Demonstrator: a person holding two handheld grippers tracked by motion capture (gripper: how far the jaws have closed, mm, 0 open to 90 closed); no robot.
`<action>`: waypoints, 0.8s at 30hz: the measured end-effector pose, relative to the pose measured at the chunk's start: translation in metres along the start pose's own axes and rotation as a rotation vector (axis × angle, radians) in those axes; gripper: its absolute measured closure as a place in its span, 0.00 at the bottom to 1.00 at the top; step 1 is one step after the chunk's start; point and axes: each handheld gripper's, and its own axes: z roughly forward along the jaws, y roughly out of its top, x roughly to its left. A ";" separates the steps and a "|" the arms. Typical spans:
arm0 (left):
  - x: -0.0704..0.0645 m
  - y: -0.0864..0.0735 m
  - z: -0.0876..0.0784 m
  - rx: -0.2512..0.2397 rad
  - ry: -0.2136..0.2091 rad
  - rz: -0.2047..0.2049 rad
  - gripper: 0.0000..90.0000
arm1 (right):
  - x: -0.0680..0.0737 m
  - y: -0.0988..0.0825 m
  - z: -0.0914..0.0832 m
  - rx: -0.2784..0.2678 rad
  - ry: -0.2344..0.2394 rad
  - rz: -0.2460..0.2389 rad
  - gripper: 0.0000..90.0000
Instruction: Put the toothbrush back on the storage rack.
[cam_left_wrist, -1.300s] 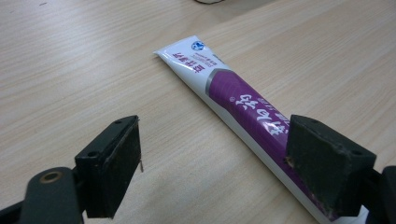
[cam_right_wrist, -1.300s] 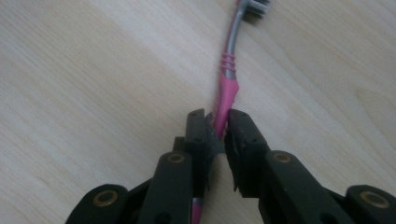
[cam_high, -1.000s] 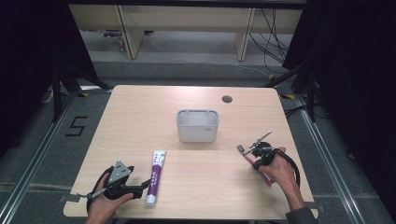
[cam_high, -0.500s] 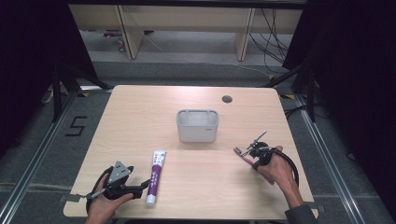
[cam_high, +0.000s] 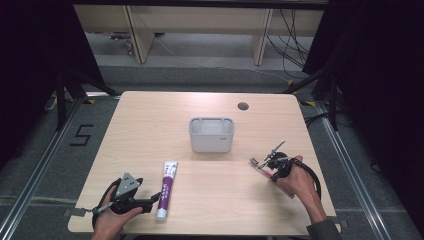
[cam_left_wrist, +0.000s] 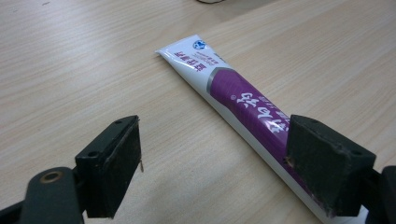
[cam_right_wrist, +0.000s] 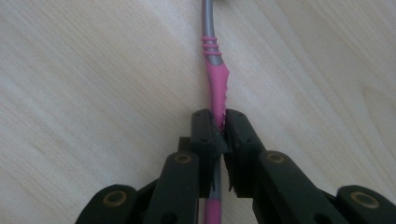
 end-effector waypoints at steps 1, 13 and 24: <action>-0.001 0.000 0.000 -0.007 0.000 -0.008 0.20 | 0.000 0.000 0.000 -0.001 0.000 -0.005 0.92; 0.000 0.000 0.000 0.002 0.000 0.000 0.20 | 0.001 -0.001 -0.019 -0.066 0.000 -0.004 0.92; 0.000 0.000 0.000 -0.004 0.001 -0.004 0.20 | -0.009 -0.004 -0.045 -0.238 0.024 0.061 0.93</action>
